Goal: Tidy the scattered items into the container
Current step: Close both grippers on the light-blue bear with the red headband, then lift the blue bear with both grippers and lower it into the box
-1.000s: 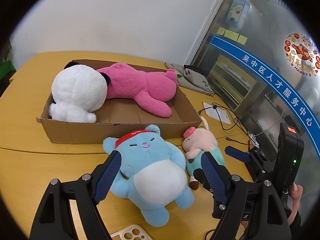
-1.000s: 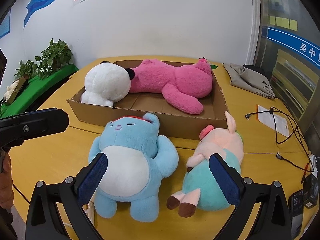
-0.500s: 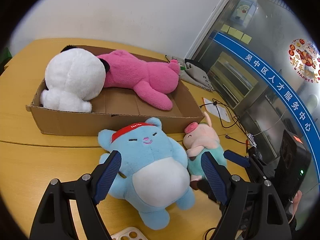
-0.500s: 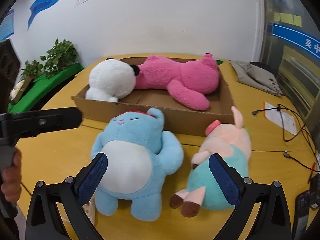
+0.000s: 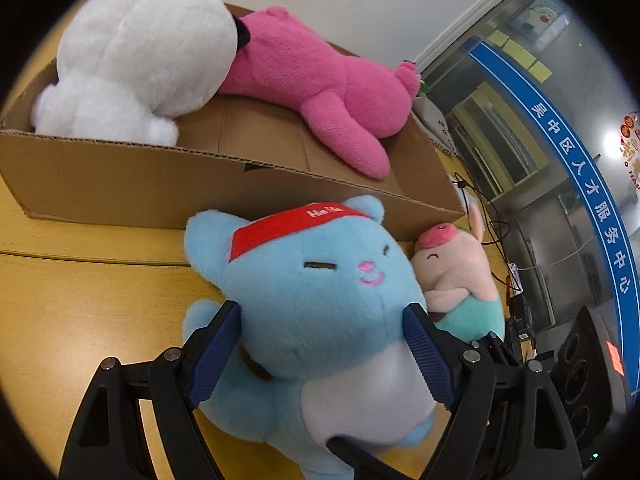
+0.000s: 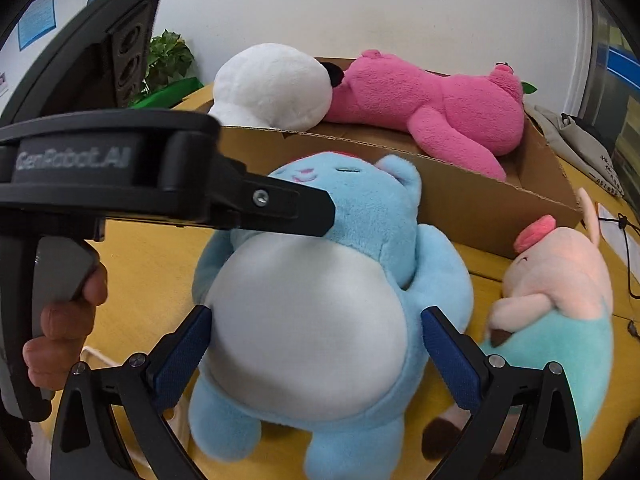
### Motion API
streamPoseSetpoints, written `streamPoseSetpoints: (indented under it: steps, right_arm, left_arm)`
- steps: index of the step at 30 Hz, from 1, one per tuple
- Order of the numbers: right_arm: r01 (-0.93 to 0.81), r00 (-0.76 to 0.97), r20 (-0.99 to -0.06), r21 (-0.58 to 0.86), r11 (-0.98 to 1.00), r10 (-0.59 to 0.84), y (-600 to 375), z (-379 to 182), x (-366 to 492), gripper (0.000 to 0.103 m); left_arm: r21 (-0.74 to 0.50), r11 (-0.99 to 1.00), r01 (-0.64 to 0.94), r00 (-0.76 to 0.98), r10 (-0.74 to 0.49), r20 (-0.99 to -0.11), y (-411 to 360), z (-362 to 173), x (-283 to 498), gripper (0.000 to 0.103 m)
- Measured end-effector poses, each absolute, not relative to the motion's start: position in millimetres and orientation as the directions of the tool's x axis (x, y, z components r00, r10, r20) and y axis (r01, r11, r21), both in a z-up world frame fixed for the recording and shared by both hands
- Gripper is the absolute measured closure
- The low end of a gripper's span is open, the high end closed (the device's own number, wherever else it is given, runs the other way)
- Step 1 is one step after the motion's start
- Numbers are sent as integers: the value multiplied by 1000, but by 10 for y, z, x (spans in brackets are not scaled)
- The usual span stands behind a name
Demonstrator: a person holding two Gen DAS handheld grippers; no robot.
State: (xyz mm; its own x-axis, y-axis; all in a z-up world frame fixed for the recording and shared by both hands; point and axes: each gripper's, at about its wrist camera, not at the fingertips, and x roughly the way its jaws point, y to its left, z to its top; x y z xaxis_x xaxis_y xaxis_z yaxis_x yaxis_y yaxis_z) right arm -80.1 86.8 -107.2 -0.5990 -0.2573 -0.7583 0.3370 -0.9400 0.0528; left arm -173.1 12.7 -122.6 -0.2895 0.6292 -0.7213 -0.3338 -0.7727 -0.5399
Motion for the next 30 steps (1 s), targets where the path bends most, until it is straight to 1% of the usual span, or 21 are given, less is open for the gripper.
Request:
streamPoseSetpoints:
  steps: [2, 4, 6, 9, 12, 15, 16, 18, 21, 23, 26, 30]
  right_arm:
    - [345, -594, -760, 56, -937, -264, 865, -1104, -807, 0]
    - [358, -588, -763, 54, -932, -270, 854, -1151, -801, 0]
    - [369, -589, -763, 40, -929, -267, 840, -1198, -780, 0]
    - [364, -594, -760, 37, -931, -263, 830, -1258, -763, 1]
    - [365, -613, -748, 18, -931, -255, 806, -1224, -674, 13]
    - [368, -633, -733, -3, -930, -248, 765, -1170, -559, 22]
    - [368, -636, -727, 8, -930, -258, 771, -1143, -521, 25]
    - [365, -635, -716, 52, -930, -290, 816, -1095, -470, 27]
    - [362, -652, -695, 66, -930, -303, 844, -1005, -402, 28]
    - [363, -674, -670, 64, -930, -309, 843, -876, -360, 28]
    - [364, -716, -621, 58, -930, -319, 852, -579, -351, 28]
    - [360, -775, -548, 29, -933, -316, 842, -128, -393, 28]
  left_arm:
    - [-560, -759, -332, -274, 646, -713, 135, -1280, -1769, 20]
    - [-554, -755, -351, -267, 648, -713, 183, -1294, -1785, 20]
    - [-541, -754, -372, -264, 645, -718, 226, -1287, -1773, 29]
    - [-532, -754, -385, -257, 642, -723, 224, -1247, -1771, 37]
    - [-548, -742, -385, -255, 657, -710, 162, -1228, -1759, 44]
    - [-544, -737, -402, -263, 662, -702, 141, -1173, -1697, 46]
    - [-537, -738, -408, -267, 659, -703, 141, -1145, -1672, 47]
    - [-525, -739, -421, -275, 656, -703, 136, -1079, -1610, 48]
    - [-514, -733, -445, -297, 662, -688, 120, -918, -1528, 48]
    - [-503, -727, -468, -325, 671, -667, 106, -722, -1475, 48]
    - [-476, -716, -511, -375, 684, -626, 97, -353, -1436, 48]
    - [-405, -706, -581, -424, 687, -589, 156, 191, -1540, 48]
